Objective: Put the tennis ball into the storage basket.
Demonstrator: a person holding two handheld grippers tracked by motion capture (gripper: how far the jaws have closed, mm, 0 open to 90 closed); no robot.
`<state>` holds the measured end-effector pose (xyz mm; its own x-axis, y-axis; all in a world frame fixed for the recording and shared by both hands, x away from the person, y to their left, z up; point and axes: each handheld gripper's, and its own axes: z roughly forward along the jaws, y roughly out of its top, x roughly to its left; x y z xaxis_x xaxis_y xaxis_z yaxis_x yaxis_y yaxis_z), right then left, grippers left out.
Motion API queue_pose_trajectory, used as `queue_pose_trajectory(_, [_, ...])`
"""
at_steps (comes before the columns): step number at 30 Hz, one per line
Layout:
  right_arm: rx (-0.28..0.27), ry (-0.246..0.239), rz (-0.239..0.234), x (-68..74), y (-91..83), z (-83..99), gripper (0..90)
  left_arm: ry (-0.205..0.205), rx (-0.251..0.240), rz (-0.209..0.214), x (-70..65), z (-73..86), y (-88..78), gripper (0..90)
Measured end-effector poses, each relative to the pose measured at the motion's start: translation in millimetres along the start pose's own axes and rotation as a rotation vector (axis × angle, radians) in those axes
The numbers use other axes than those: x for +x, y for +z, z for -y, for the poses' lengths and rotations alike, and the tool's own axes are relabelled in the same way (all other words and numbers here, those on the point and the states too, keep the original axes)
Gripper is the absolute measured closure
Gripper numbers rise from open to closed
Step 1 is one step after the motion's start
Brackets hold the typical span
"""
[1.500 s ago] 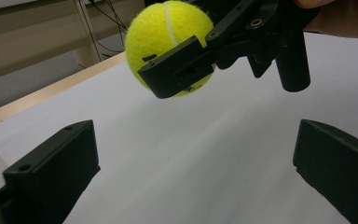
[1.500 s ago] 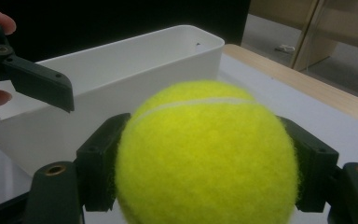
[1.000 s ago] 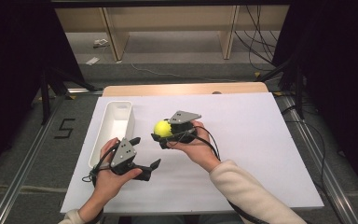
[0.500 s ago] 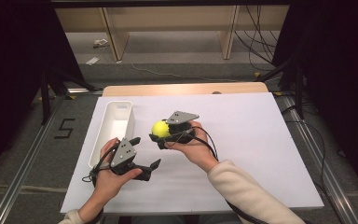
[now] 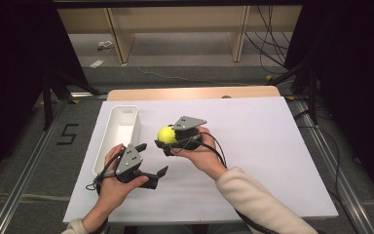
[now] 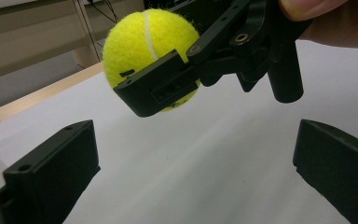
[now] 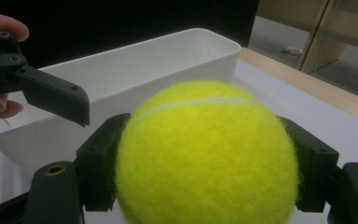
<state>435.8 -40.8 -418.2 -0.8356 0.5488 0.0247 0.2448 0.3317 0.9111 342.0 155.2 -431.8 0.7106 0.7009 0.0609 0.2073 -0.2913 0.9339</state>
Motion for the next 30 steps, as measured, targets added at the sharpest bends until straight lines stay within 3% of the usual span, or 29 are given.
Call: queue_pose_trajectory(30, [0.000,0.007,-0.004,2.4,4.1,-5.2,26.9,0.007,0.000,0.000,-1.1,-0.5,-0.7,0.0])
